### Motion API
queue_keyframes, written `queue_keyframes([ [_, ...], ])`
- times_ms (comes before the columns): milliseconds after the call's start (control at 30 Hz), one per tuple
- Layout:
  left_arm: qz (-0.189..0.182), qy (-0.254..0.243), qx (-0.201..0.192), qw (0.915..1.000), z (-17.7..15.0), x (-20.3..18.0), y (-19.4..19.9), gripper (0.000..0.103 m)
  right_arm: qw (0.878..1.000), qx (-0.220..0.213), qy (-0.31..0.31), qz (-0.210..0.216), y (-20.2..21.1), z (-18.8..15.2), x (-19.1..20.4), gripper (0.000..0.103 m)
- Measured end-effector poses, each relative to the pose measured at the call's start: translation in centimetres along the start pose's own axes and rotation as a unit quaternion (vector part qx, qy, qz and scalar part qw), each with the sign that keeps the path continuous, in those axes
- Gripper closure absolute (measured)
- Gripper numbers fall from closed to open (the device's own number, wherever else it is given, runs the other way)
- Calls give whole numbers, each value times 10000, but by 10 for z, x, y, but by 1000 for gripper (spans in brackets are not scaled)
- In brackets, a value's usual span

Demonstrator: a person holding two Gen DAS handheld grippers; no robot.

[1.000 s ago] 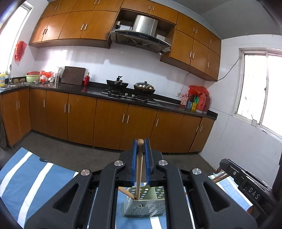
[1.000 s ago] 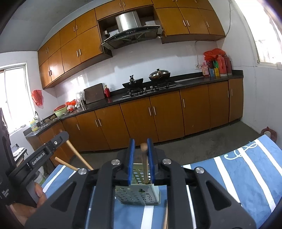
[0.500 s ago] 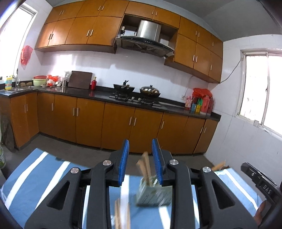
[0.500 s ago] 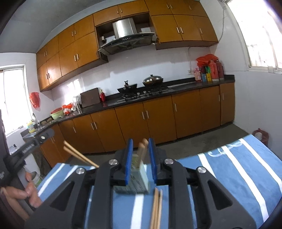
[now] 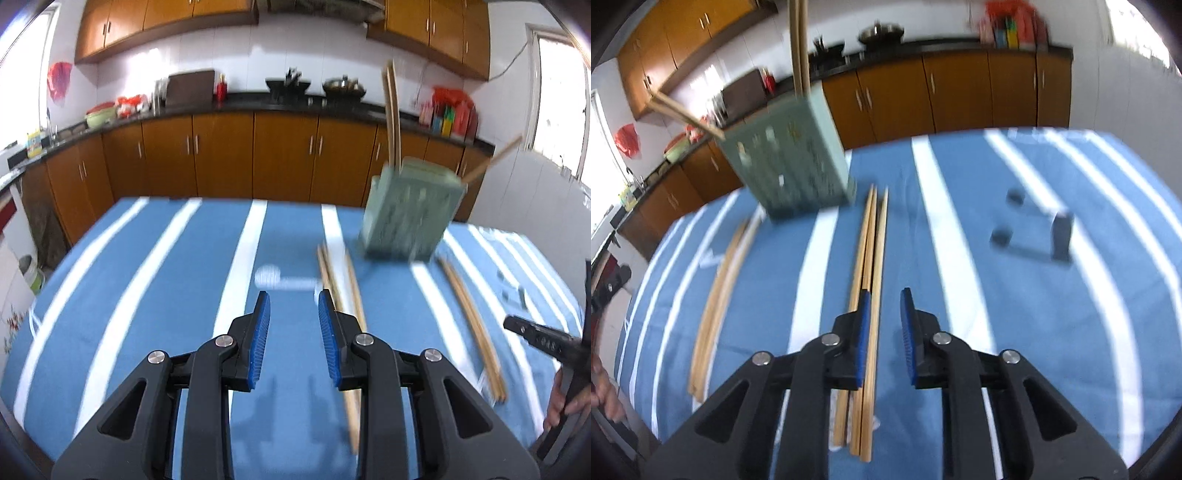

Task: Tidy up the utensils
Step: 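Open both tools and withdraw them toward the remaining chopsticks, then grasp a chopstick with the right tool while the left tool grasps another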

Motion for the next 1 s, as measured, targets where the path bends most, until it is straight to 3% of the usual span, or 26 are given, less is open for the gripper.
queue_keyframes([
  [167,-82,169,291,9994,-24,4,-9,75,9997,193,100,-62,-15,-8,7,89],
  [500,-251,119,459,9986,-32,-9,-17,75,9982,219,442,-345,-24,-10,13,95],
  [733,-587,109,774,9952,-42,-22,-33,75,9959,72,-231,-872,-25,7,-23,95],
  [1000,-717,-7,1108,9913,-50,-35,-54,80,9958,44,-70,-916,-27,7,-25,95],
])
Point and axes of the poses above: each gripper's, at about its wrist camera, not at the fingertips, and y roughly against the way its jaws point, x to its left, z to its top, the point moved 5 cm from there along -y, roughly the way its jaws point, and after that the axes turned 3 degrees about -y, right-handed, at the moved point
